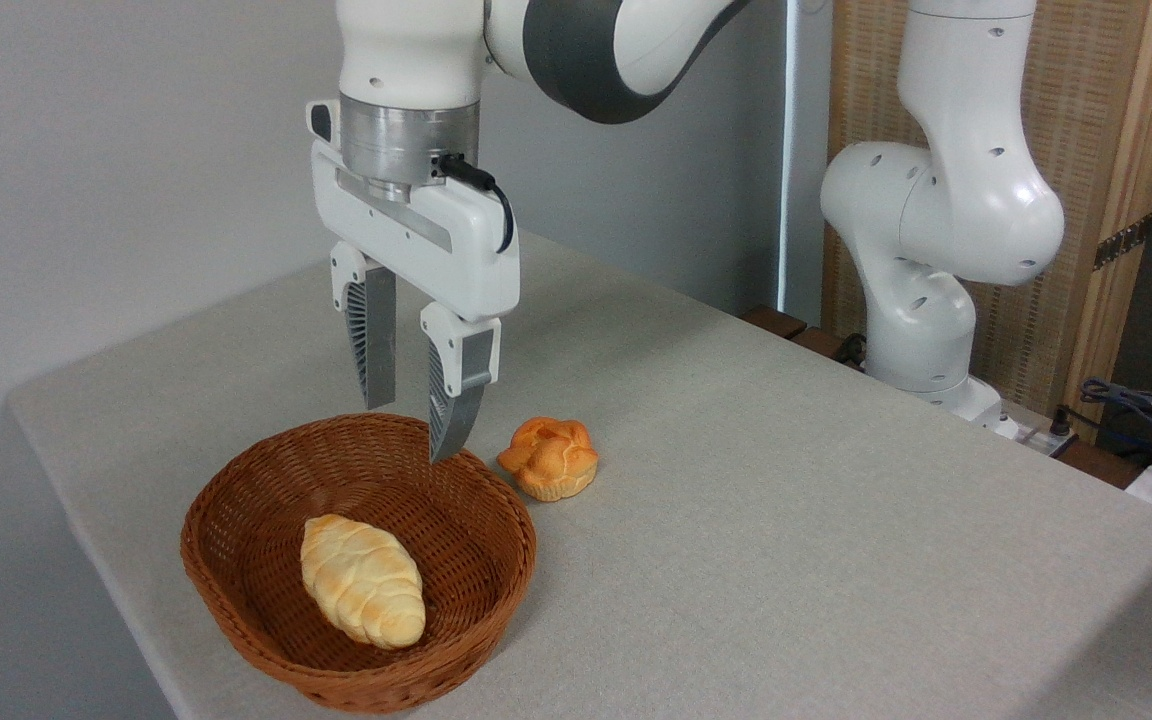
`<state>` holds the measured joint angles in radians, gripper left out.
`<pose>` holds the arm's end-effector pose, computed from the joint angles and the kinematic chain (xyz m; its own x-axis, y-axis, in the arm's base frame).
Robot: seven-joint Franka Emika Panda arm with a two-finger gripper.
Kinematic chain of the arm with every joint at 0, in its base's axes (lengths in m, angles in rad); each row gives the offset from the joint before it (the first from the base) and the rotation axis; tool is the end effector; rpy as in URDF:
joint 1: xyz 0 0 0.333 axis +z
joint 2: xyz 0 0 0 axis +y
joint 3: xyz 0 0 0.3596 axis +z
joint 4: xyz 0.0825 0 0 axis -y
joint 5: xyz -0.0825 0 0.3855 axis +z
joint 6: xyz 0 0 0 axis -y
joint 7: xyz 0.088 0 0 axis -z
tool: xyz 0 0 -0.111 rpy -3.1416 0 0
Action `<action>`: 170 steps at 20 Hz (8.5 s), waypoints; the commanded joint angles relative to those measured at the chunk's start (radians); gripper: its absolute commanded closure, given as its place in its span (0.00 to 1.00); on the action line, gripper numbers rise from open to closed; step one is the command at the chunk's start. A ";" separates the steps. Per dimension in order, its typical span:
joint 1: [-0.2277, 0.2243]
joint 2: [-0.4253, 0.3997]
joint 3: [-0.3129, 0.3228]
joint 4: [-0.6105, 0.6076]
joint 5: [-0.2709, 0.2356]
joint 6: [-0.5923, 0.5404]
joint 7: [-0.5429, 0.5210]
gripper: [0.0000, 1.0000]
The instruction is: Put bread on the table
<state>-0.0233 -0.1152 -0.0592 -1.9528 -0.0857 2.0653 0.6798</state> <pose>0.5427 -0.0512 0.5894 0.7200 -0.6575 0.2219 -0.6582 -0.7484 -0.0820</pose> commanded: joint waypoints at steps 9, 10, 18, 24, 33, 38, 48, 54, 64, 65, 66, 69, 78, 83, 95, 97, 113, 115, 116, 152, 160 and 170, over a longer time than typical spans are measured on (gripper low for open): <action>0.016 0.005 0.009 0.051 -0.014 -0.122 -0.003 0.00; 0.016 0.005 0.010 0.051 -0.015 -0.123 -0.003 0.00; 0.016 0.003 0.010 0.040 -0.014 -0.102 0.017 0.00; 0.017 0.012 0.018 -0.023 -0.009 0.050 0.079 0.00; 0.017 0.120 0.018 -0.029 -0.002 0.157 0.530 0.00; 0.017 0.160 0.018 -0.028 0.001 0.189 0.811 0.00; 0.011 0.252 0.004 -0.026 0.004 0.279 0.965 0.00; 0.011 0.285 -0.010 -0.026 0.004 0.309 0.965 0.00; 0.011 0.295 -0.011 -0.026 0.003 0.306 0.965 0.97; 0.011 0.295 -0.011 -0.028 0.003 0.305 0.965 0.97; 0.011 0.295 -0.011 -0.028 0.003 0.305 0.963 0.97; 0.011 0.293 -0.011 -0.026 0.003 0.305 0.963 0.97; 0.011 0.275 -0.011 -0.017 -0.011 0.259 0.954 0.97; 0.011 0.220 -0.008 -0.005 -0.012 0.132 0.946 0.97; 0.013 0.161 0.007 0.057 -0.066 0.013 0.730 0.97; 0.014 0.135 0.021 0.057 -0.066 -0.033 0.704 0.97; 0.005 -0.060 0.048 -0.076 -0.065 -0.247 0.745 0.84; -0.015 -0.084 0.048 -0.095 -0.065 -0.273 0.770 0.84; -0.023 -0.090 0.048 -0.101 -0.065 -0.293 0.771 0.84; -0.182 -0.123 0.257 -0.060 -0.003 -0.290 0.770 0.00; -0.184 -0.046 0.271 0.072 -0.003 -0.290 0.342 0.00; -0.196 0.025 0.228 0.109 -0.005 -0.252 0.060 0.00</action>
<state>-0.2141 -0.1057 0.1840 -1.8612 -0.0959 1.8075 0.7790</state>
